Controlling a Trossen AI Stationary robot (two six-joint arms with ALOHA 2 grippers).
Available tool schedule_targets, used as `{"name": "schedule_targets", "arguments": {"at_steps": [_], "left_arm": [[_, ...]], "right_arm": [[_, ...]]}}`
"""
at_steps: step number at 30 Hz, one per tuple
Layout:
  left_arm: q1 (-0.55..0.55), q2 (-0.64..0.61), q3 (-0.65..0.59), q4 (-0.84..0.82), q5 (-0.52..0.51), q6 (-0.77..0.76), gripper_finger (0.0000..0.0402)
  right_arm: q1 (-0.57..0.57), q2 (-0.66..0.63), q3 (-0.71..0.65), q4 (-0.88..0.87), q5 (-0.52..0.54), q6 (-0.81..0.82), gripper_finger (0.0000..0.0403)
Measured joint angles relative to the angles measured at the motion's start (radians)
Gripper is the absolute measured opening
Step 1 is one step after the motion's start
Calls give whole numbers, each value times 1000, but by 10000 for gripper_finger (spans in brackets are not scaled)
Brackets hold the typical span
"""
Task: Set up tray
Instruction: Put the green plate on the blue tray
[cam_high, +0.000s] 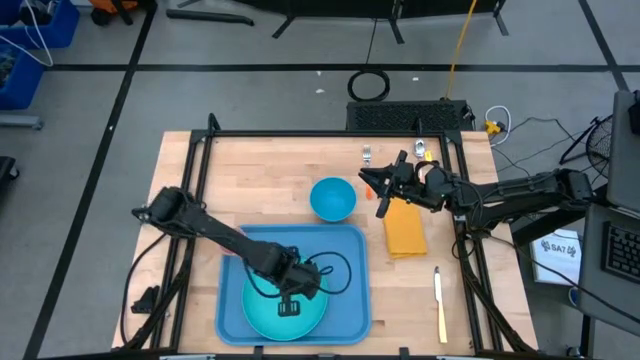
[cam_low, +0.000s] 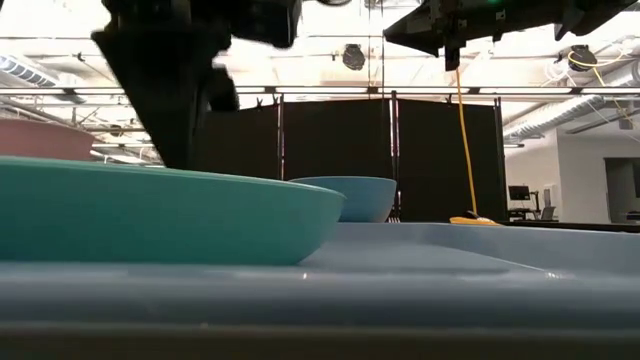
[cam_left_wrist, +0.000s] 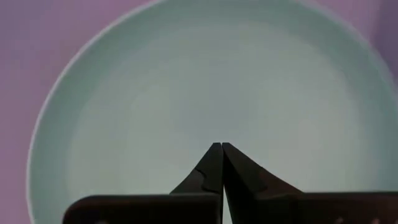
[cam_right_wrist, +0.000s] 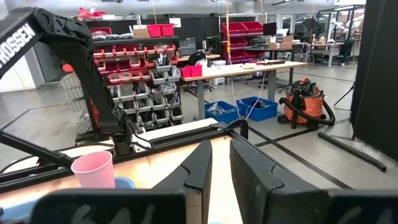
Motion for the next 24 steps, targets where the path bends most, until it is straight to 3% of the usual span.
{"name": "schedule_targets", "arguments": {"at_steps": [7,24], "left_arm": [[-9,58,0,2,0,4,1],[-42,61,-26,-4,5,-56,0]], "right_arm": [[0,0,0,2,0,3,47],[20,0,0,7,0,8,47]]}}
